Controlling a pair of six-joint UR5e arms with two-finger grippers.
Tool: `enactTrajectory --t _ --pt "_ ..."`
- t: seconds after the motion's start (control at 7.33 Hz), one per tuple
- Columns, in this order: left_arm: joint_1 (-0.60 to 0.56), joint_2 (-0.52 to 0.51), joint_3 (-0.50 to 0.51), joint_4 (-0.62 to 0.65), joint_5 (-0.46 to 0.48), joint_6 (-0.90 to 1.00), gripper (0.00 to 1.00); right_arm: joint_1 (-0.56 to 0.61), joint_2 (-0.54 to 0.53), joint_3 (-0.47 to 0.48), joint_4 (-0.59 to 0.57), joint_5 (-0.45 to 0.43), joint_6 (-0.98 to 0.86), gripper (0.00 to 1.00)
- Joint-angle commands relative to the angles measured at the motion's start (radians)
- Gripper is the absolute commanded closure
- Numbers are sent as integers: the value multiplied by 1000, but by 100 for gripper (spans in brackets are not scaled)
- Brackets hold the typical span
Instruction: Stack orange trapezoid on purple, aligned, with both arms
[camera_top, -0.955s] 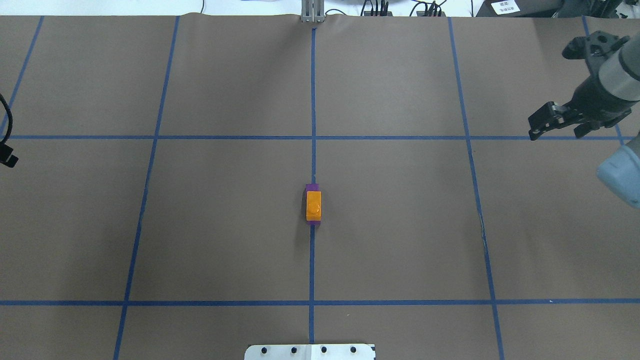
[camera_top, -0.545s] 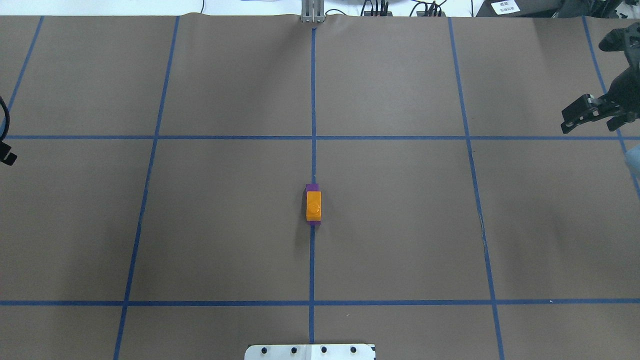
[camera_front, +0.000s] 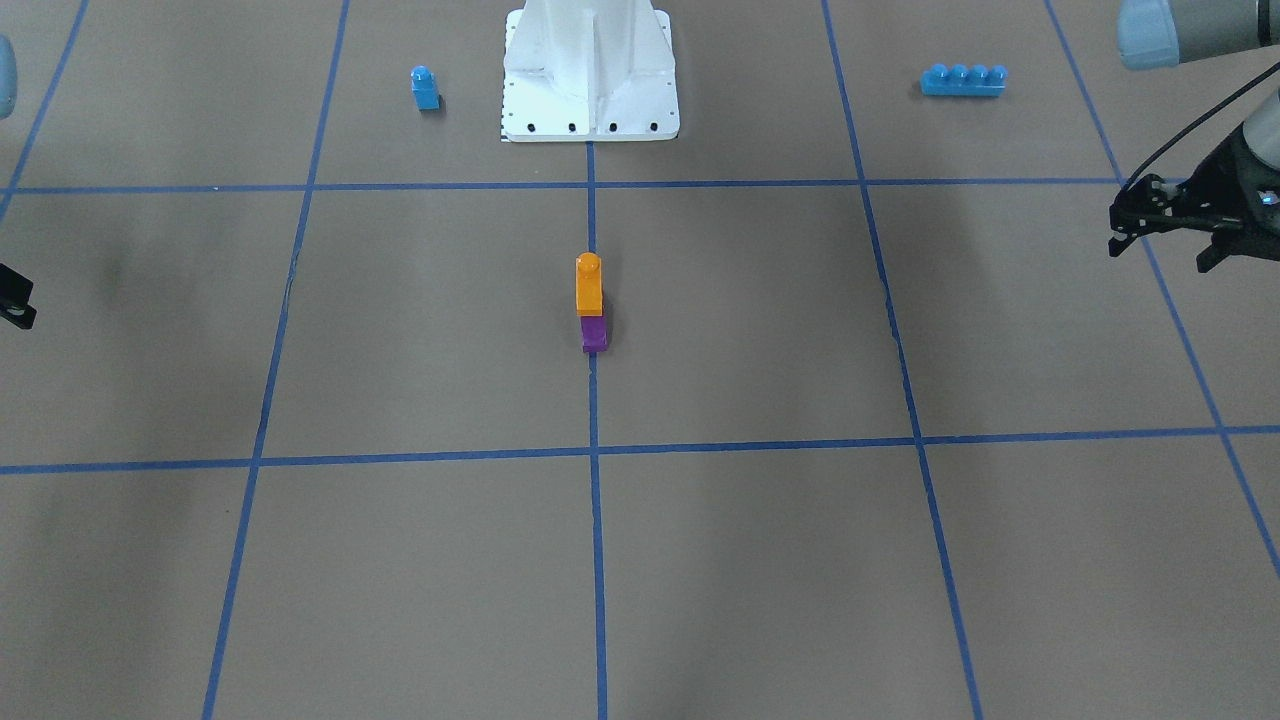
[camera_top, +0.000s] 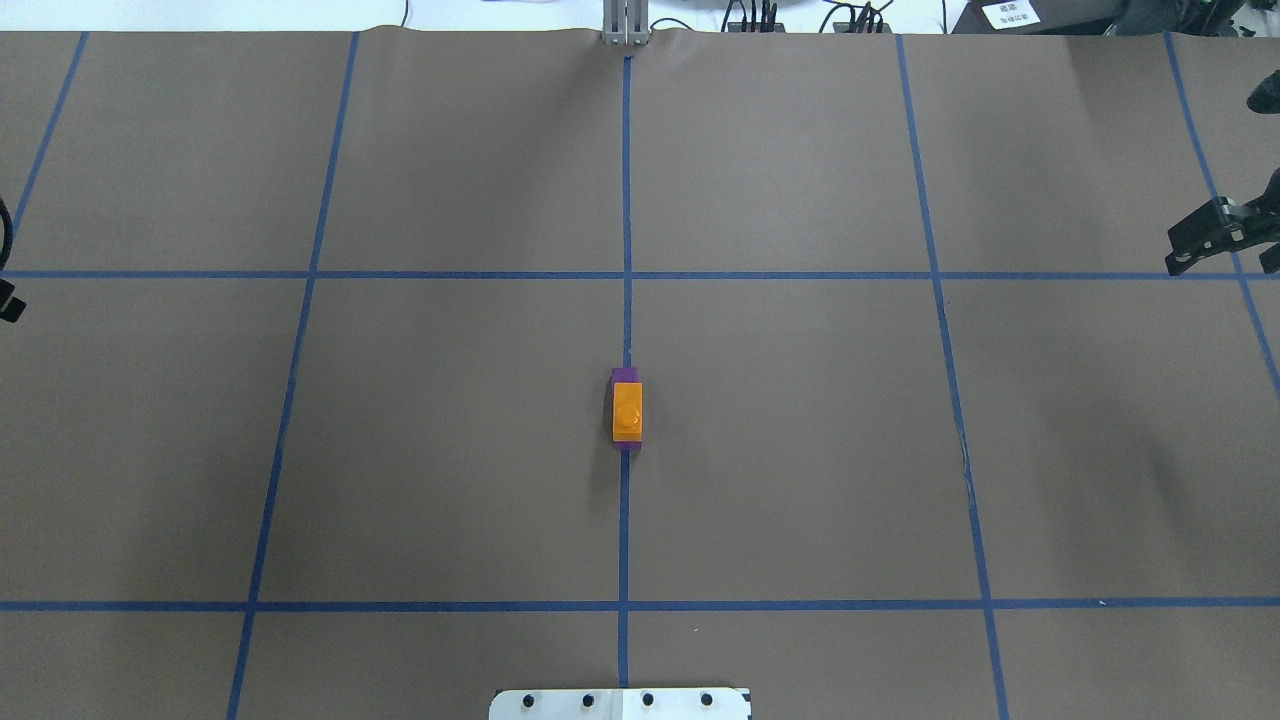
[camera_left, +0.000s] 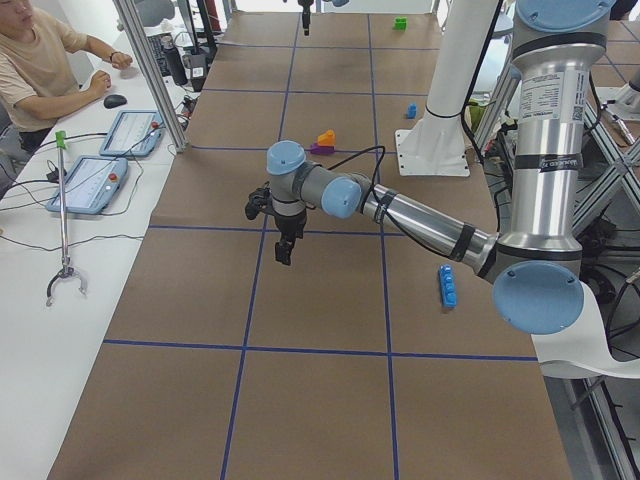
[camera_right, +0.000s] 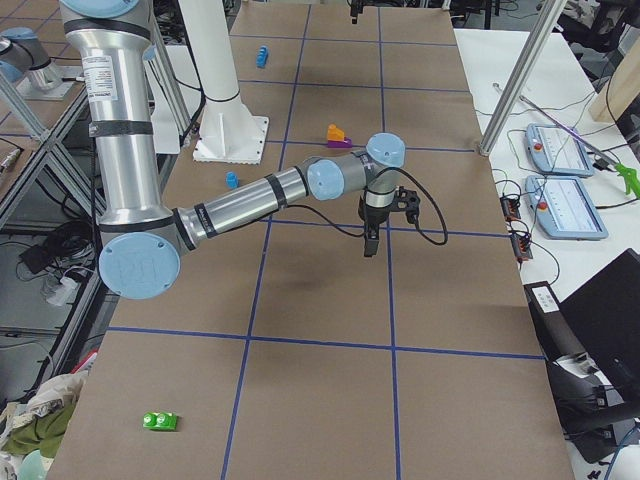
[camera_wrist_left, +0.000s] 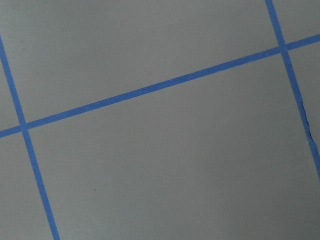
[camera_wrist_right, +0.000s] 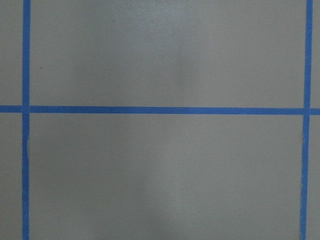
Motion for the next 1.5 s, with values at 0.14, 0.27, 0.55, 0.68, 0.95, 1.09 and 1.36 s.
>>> enactTrajectory --t 0.14,0.27,0.55,0.68,0.95,1.09,1.36 --pt "-150 52 27 9 -137 117 0 154 -100 -46 -2 54 -247 0" --pt "-182 79 32 9 -165 163 0 208 -140 -61 -2 74 -349 0" --pt "-230 97 112 1 -165 297 0 294 -195 -61 -2 117 -428 0" --pt "-230 87 134 3 -156 287 0 309 -203 -55 -1 129 -430 0" --pt "-228 37 253 1 -156 290 0 312 -177 -40 -1 113 -428 0" --pt "-230 22 271 0 -156 292 0 311 -185 -43 1 112 -428 0" --pt "-259 14 265 -2 -156 290 0 311 -192 -60 1 114 -427 0"
